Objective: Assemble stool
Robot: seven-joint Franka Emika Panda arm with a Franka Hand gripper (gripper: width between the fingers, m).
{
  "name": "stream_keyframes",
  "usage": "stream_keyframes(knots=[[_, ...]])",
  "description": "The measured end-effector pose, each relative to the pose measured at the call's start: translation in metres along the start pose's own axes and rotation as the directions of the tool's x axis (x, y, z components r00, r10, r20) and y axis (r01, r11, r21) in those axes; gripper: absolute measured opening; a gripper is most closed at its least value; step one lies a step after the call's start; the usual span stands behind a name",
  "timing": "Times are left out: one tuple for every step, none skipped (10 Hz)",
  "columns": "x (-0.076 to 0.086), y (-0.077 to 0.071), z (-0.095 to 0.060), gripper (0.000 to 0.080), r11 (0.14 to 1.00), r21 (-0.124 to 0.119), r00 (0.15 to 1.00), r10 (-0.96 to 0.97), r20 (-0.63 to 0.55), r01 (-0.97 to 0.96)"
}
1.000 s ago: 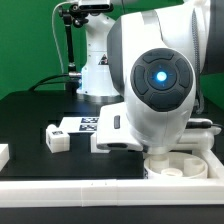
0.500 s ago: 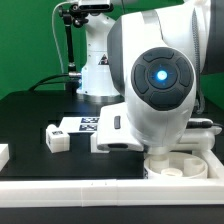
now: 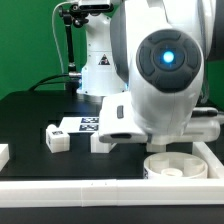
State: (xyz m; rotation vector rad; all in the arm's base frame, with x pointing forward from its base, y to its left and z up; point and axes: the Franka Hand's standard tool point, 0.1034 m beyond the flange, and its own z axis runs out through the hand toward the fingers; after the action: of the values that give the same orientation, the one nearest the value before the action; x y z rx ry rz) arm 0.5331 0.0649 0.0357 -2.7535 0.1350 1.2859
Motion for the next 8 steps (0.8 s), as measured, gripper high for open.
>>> stream_keyframes(knots=[[-0.007,-0.001,-0.016,0.0327,1.000,0.000,1.000,-0.004,-0.001,0.004],[-0.014,-0.002,-0.033,0.0327,1.000,0.001,1.000,-0.012,-0.006,0.012],[-0.013,-0.004,-0.046,0.0327,1.000,0.003,0.999,-0.024,-0.039,0.024],[-0.007,-0.005,-0.045,0.0327,1.000,0.005,0.997,-0.023,-0.073,0.024],[-0.008,-0.004,-0.044,0.0327,1.000,0.004,0.998,-0.023,-0.067,0.023],[-0.003,-0.005,-0.047,0.0327,1.000,0.007,0.995,-0.023,-0.098,0.024],[0.007,-0.008,-0.056,0.0327,1.000,0.013,0.980,-0.023,-0.200,0.026],[0.006,-0.009,-0.060,0.0327,1.000,0.016,0.959,-0.021,-0.283,0.027]])
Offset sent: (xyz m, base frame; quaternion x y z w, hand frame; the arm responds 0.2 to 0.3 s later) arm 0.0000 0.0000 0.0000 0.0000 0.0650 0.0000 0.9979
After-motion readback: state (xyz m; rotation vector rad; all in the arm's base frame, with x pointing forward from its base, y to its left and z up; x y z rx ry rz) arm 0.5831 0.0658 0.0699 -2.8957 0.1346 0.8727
